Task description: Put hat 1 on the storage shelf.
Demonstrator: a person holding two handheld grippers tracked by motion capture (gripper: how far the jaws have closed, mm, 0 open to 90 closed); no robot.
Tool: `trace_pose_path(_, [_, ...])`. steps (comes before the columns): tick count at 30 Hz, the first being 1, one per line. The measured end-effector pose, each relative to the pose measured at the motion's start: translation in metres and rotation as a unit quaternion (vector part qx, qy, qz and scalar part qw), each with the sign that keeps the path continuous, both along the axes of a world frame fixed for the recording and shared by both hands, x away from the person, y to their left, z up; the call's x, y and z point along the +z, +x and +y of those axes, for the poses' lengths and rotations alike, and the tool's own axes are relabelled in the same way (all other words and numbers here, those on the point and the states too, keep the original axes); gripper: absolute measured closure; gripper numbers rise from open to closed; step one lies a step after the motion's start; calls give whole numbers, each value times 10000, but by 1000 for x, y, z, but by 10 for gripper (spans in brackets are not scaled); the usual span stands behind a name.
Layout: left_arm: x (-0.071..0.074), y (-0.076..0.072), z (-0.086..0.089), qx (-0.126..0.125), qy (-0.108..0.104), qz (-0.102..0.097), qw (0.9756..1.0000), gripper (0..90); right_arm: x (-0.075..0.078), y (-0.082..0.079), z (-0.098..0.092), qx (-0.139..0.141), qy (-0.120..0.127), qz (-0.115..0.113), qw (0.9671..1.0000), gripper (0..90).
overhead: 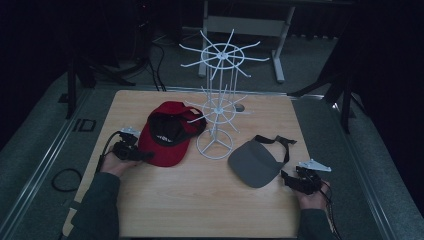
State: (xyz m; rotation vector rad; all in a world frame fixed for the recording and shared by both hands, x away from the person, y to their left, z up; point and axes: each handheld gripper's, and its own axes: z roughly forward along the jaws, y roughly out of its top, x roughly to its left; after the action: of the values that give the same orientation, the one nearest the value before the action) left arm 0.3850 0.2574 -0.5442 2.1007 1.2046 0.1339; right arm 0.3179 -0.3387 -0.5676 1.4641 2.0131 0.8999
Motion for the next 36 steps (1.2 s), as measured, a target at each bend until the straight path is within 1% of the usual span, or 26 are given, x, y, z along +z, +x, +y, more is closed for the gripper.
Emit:
trace_pose_path(3, [0, 1, -1, -34, -21, 8, 10000, 527, 0, 0, 0, 1, 0, 1, 10000, 331])
trace_pose_path(4, [-1, 2, -3, -102, 55, 84, 9999, 553, 0, 0, 0, 1, 1, 1, 10000, 330])
trace_pose_path(5, [-1, 2, -3, -102, 55, 84, 9999, 576, 0, 0, 0, 1, 1, 1, 10000, 330])
trace_pose_path(6, [-2, 3, -4, -154, 39, 200, 9997, 581, 0, 0, 0, 4, 0, 1, 10000, 330])
trace_pose_path(7, [-2, 3, -4, -154, 39, 200, 9997, 600, 0, 0, 0, 3, 1, 1, 10000, 329])
trace_pose_path(8, [-2, 3, -3, -264, -137, 348, 9990, 629, 0, 0, 0, 5, 1, 2, 10000, 329])
trace_pose_path(10, [1, 2, -2, -377, -232, 444, 9980, 678, 0, 0, 0, 5, 1, 2, 10000, 328])
trace_pose_path(12, [3, 0, -2, -439, -227, 463, 9977, 718, 0, 0, 0, 6, 1, 3, 10000, 328])
trace_pose_path(15, [5, -3, -2, -463, -244, 455, 9976, 763, 0, 0, 0, 7, 1, 3, 10000, 328])
trace_pose_path(16, [7, -8, -2, -494, -301, 334, 9978, 781, 0, 0, 0, 6, 5, 4, 10000, 327])
trace_pose_path(17, [9, -11, -2, -476, -275, 235, 9982, 794, 0, 0, 0, 7, 4, 3, 10000, 327])
trace_pose_path(18, [10, -15, -2, -408, -304, 106, 9986, 809, 0, 0, 0, 8, 3, 6, 10000, 326])
trace_pose_path(20, [13, -20, -1, -343, -365, -42, 9987, 847, 0, 0, 0, 8, 5, 5, 10000, 326])
trace_pose_path(22, [16, -23, -2, -318, -260, -186, 9990, 857, 0, 0, 0, 9, 4, 5, 10000, 326])
trace_pose_path(23, [16, -23, -2, -318, -260, -186, 9990, 858, 0, 0, 0, 9, 4, 5, 10000, 326])
trace_pose_path(24, [18, -26, -3, -239, -201, -287, 9991, 858, 0, 0, 0, 9, 3, 5, 10000, 326])
trace_pose_path(28, [22, -28, -1, -99, -174, -446, 9988, 861, 0, 0, 0, 10, 0, 7, 10000, 326])
trace_pose_path(31, [26, -30, -2, -19, -35, -613, 9981, 862, 0, 0, 0, 11, 0, 7, 10000, 326])
trace_pose_path(33, [27, -30, -1, 1, -14, -646, 9979, 861, 0, 0, 0, 13, 0, 3, 10000, 326])
trace_pose_path(34, [29, -30, 0, 84, -11, -729, 9973, 861, 0, 0, 0, 13, -1, 6, 10000, 326])
trace_pose_path(35, [29, -30, 0, 84, -11, -729, 9973, 861, 0, 0, 0, 14, -2, 4, 10000, 326])
trace_pose_path(36, [32, -31, 1, 159, 16, -834, 9964, 861, 0, 0, 0, 11, 2, 5, 10000, 326])
